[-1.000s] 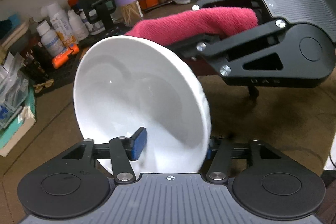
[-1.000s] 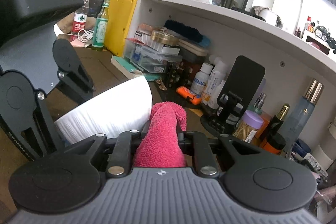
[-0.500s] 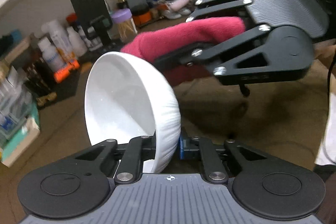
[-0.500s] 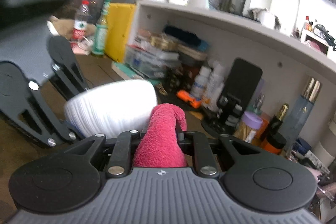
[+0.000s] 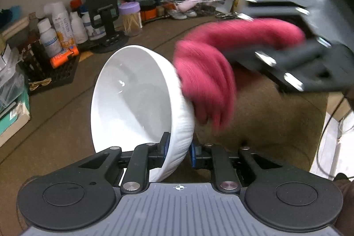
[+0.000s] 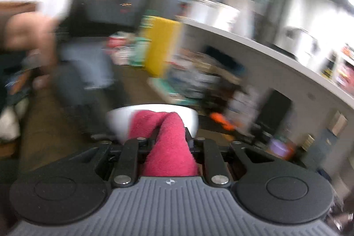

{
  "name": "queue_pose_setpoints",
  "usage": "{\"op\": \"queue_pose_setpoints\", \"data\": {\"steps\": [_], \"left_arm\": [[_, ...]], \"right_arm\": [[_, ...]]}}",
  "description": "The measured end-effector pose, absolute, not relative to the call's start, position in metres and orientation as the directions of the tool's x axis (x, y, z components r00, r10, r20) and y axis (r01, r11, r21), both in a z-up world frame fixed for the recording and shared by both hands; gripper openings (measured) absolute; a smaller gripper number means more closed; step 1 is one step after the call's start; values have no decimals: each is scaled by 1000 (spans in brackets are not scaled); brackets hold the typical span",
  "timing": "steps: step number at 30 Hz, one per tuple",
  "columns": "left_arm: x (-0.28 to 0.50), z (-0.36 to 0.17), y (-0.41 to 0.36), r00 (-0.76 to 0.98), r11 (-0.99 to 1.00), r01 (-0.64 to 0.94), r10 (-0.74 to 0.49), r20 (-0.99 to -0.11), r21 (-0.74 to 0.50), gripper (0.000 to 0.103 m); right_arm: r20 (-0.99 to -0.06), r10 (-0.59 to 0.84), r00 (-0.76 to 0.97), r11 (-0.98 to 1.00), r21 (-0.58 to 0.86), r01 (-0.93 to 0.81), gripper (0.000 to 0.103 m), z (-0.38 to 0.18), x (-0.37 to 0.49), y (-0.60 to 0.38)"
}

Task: Clean bowl
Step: 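Hold the bowl with the left gripper while the right gripper keeps wiping the outside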

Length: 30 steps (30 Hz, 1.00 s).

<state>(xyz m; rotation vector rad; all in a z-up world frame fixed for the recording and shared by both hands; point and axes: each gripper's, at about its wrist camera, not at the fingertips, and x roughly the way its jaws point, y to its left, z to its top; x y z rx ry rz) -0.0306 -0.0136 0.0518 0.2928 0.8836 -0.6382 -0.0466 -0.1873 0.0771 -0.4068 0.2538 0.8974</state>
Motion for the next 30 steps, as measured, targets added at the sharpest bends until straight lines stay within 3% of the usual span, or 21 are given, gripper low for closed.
{"op": "queue_pose_setpoints", "data": {"steps": [6,10,14,16,18,19,24,30], "left_arm": [[-4,62,-15,491,787,617,-397,-775,-12,18],[0,62,-16,527,799,600,-362,-769,35,40],[-13,46,-16,565,808,585,-336,-754,78,57],[-18,37,-16,580,812,578,-336,-742,85,53],[-20,30,-14,609,824,558,-322,-725,103,29],[-22,27,-13,626,830,545,-313,-714,114,25],[-31,29,-13,617,820,562,-328,-715,110,19],[-42,35,-15,591,799,594,-353,-726,95,18]], "right_arm": [[-343,649,679,681,-136,-720,19,61,3,-184],[-327,650,685,715,-41,-698,19,49,22,-193],[-330,650,684,716,-35,-697,19,45,27,-198],[-326,652,684,715,-35,-698,19,45,29,-197],[-320,652,687,716,-37,-697,19,45,28,-195],[-317,652,689,716,-40,-697,19,46,27,-195],[-307,661,685,700,-77,-710,19,52,17,-193],[-354,755,552,495,-246,-834,15,53,-62,-179]]}}
